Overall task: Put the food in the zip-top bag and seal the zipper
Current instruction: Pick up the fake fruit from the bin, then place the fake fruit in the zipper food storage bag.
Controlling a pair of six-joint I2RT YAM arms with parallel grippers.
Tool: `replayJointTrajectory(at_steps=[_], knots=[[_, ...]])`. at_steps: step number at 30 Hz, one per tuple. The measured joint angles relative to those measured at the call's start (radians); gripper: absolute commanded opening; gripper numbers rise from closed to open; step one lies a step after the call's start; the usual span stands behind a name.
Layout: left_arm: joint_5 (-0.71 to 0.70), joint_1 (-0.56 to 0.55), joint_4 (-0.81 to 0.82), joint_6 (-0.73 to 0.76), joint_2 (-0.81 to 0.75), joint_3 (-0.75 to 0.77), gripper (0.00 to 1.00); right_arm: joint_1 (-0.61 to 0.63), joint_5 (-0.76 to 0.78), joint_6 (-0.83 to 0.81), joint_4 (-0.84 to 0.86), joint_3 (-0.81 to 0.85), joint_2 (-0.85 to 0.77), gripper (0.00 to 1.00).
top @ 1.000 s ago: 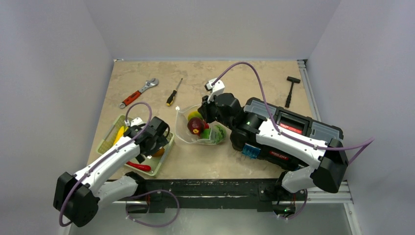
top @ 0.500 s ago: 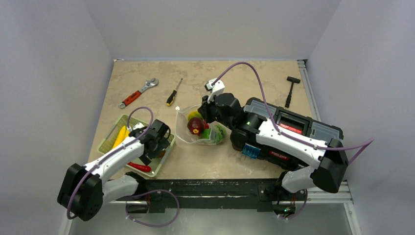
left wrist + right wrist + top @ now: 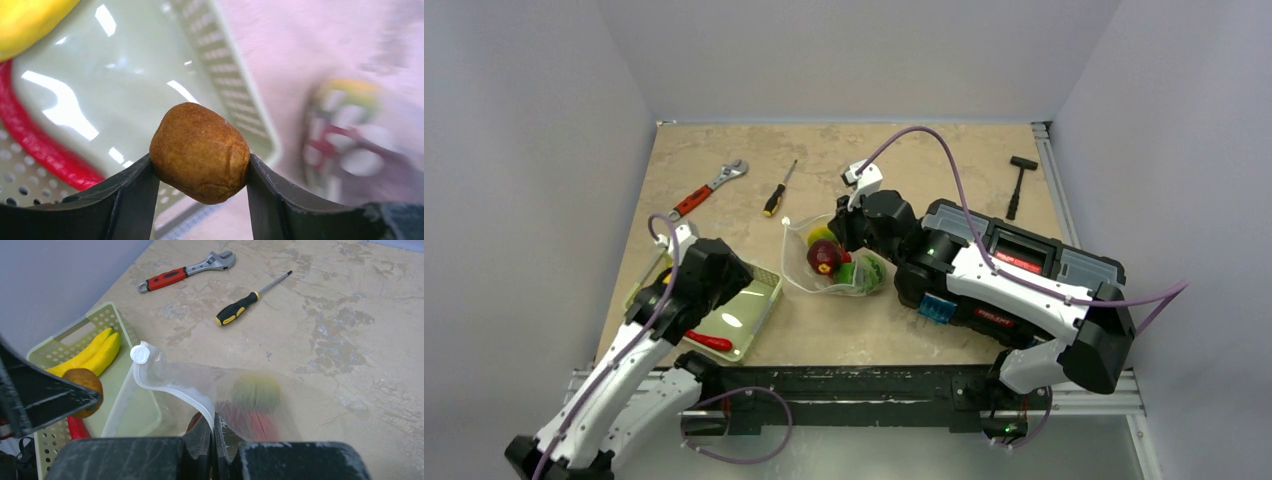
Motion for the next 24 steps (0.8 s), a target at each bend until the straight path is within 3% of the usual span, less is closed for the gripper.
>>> replayJointTrajectory(at_steps=[6,9,14,20,24], knots=[[0.246,0.002,0.235,0.23,-0.245,0.005,0.45,0.0,0.0,0.0,0.003,0.0,0.008,0.0],[0.422,0.002,0.393,0.296,-0.278,-0.006,0.45,0.0,-0.001,0.0,0.003,0.0,0.011,0.0],[0.721,-0.007,0.629,0.356,-0.167,-0.005,0.44,0.0,-0.001,0.0,0.003,0.0,0.012,0.0],[0.836,-0.087,0.705,0.403,-0.049,-0.004,0.47,0.0,-0.002,0.0,0.003,0.0,0.012,0.0],[0.839,-0.135,0.706,0.423,0.012,0.002,0.66,0.0,-0.002,0.0,0.003,0.0,0.012,0.0]])
